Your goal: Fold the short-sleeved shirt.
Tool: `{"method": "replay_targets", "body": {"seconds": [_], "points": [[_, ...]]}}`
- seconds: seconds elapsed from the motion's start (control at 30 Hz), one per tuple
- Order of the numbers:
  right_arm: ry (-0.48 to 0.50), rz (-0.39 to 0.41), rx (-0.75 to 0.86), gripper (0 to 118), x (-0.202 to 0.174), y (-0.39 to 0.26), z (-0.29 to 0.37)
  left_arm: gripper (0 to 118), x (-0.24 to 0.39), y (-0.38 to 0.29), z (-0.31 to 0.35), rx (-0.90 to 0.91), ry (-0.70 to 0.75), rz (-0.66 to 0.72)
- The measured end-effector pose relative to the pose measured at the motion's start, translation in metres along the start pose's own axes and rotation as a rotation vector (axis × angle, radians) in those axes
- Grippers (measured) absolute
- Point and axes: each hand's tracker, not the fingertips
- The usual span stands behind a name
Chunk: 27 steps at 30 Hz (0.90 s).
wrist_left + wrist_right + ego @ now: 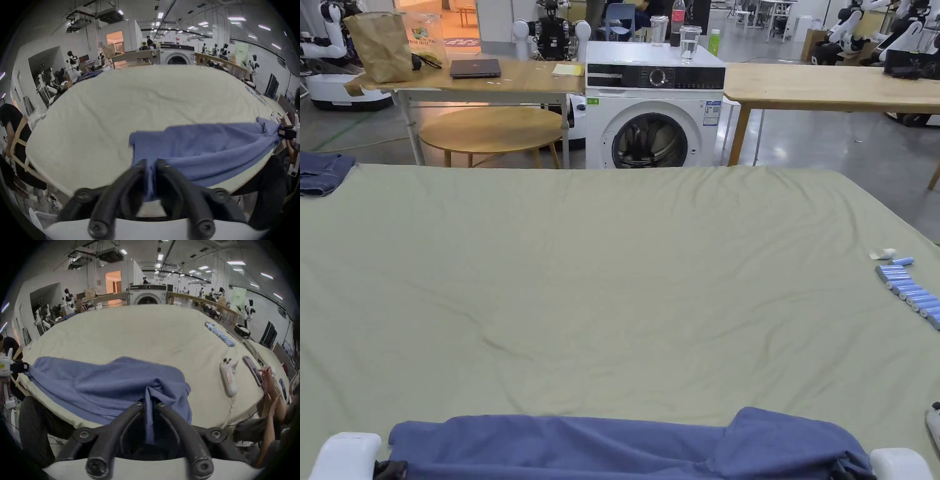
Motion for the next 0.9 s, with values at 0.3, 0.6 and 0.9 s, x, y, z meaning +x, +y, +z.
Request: {"method": "replay_targets", "body": {"seconds": [0.3,0.6,0.9], "points": [[0.088,0.022,0.363,98,-0.066,0.091,0.052,111,0.072,0.094,0.057,0.397,-0.052,-0.053],[-0.085,0.030,0.600,0,-0.113,0.106,0.042,0,0.119,0.114,0.041,0.472,0.000,-0.108],[0.001,0.056,0.550,0,-0.118,0.099,0.037,0,0.071,0.099,0.045,0.405,-0.064,0.007]]}}
